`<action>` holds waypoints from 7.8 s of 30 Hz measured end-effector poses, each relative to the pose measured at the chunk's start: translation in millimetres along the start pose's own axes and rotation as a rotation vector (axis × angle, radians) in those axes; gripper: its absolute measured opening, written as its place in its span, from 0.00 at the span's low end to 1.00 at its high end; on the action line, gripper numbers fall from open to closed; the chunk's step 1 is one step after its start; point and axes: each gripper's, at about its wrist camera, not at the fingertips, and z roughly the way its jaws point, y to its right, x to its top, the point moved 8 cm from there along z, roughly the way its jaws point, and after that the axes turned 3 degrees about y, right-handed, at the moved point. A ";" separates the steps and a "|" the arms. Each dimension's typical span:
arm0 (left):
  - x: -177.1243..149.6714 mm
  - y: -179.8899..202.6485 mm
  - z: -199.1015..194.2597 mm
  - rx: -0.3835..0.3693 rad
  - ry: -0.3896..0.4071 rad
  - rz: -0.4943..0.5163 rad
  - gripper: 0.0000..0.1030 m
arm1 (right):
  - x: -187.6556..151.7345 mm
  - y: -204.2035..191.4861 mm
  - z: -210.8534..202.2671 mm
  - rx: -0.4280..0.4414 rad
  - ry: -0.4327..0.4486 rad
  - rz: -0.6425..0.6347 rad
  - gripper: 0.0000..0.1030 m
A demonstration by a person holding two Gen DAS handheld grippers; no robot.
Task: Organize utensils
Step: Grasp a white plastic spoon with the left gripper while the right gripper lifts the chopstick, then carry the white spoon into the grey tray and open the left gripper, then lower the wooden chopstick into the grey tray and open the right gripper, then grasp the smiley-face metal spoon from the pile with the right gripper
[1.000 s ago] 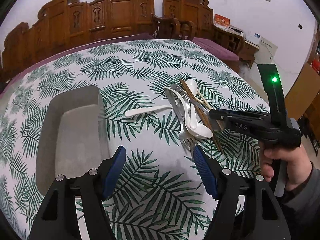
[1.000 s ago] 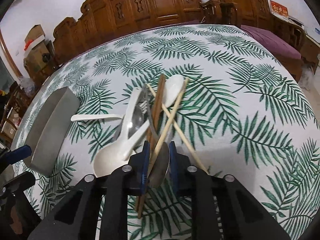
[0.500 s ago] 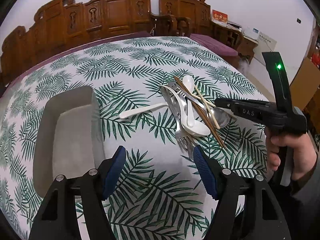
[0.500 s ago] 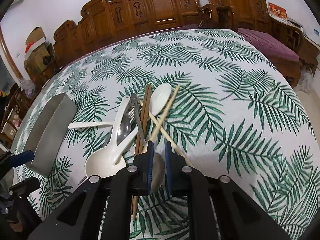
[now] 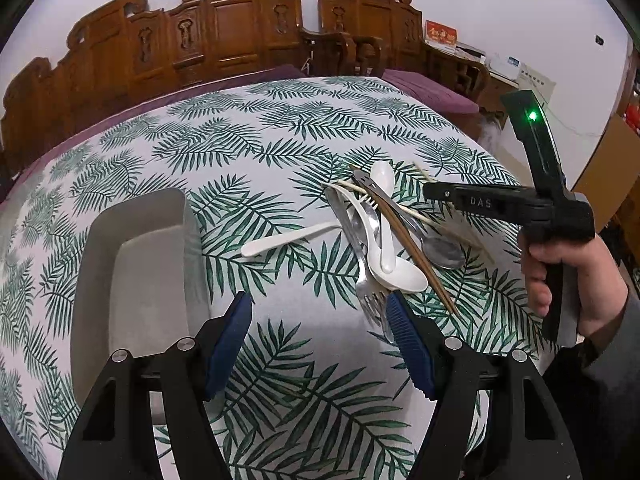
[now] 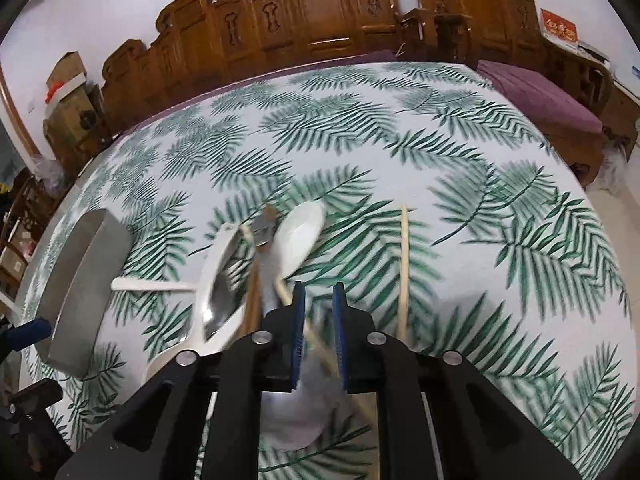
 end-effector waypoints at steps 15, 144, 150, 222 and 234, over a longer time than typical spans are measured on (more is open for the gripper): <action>11.6 14.9 19.5 -0.010 -0.005 0.014 0.65 | -6.2 61.6 -5.4 -0.122 -0.008 0.017 0.32; 18.2 -213.8 -42.0 0.139 0.109 -0.213 0.66 | 4.2 -264.7 -32.3 0.316 0.071 -0.189 0.06; 19.8 -232.1 -58.2 0.145 0.143 -0.240 0.66 | -5.3 -297.0 -6.1 0.341 0.008 -0.175 0.06; 16.0 -14.7 12.4 -0.074 0.048 0.036 0.66 | -34.0 -41.5 8.9 0.000 -0.073 -0.194 0.26; 6.7 -10.0 26.2 -0.055 0.013 0.043 0.65 | -27.5 -47.6 12.8 0.001 -0.069 -0.219 0.07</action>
